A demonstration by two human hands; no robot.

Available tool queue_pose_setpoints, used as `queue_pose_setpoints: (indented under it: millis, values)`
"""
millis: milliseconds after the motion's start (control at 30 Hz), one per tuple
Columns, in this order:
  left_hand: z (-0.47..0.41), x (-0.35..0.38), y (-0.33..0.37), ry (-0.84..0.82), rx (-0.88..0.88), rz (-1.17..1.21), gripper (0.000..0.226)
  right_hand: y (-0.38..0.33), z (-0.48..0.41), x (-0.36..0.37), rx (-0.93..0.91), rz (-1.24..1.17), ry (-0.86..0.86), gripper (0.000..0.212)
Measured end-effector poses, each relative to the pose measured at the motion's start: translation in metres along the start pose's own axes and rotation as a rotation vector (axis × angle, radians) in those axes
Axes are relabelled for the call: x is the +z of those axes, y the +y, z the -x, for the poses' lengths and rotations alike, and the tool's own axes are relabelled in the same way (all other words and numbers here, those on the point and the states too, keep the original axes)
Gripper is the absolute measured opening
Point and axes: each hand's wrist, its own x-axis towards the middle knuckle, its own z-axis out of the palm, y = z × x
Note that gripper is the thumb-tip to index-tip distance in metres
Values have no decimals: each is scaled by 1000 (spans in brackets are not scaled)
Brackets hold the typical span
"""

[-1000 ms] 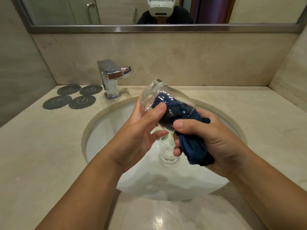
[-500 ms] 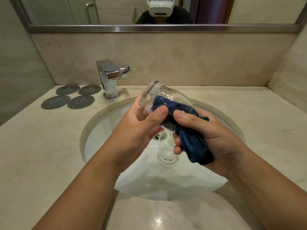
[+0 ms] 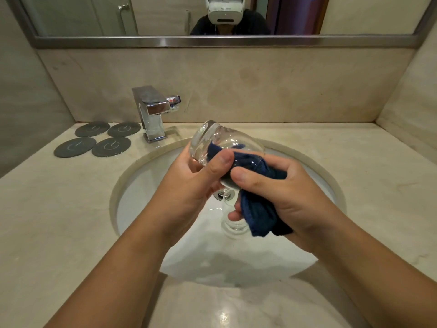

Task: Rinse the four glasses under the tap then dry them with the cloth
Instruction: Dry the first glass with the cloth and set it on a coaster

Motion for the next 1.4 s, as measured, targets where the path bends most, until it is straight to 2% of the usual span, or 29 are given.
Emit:
queue_pose_setpoints:
  millis: [167,267,400,433,533,700,800,900,1100,1167,1267,1400]
  values:
    - [1,-4,0,-57,-6,-23,61,-3,0,-5,73,-82,-12,17]
    - [1,-4,0,-54,-52,-34,72,-2,0,-5,61,-48,4,19]
    - [1,-1,-1,2,-92,-59,92,-2,3,-1,-41,142,25,28]
    - [0,-1,-2,15,-82,-65,92,-2,4,-1,-53,166,32,30]
    - [-2,-2,-2,91,-46,-64,73,0,3,-2,-43,163,40,33]
    - [-3,-8,-4,69,-17,-97,91,0,-2,-4,49,-1,12,35]
    - [-2,-8,-4,37,-19,-67,91,-1,-1,-6,76,-44,17,31]
    - [-1,-5,-4,-5,-25,-44,78,-1,-1,-5,52,13,29,32]
    - [0,-2,-4,32,-59,-98,71,1,1,-4,-35,200,64,25]
    - [0,-4,-5,60,-44,-111,71,1,1,-4,-11,182,49,27]
    - [-1,-6,-5,67,-20,-127,87,-1,-1,-5,44,82,12,30]
    - [-1,-7,-4,50,5,-147,91,-2,-3,-9,100,-50,-59,25]
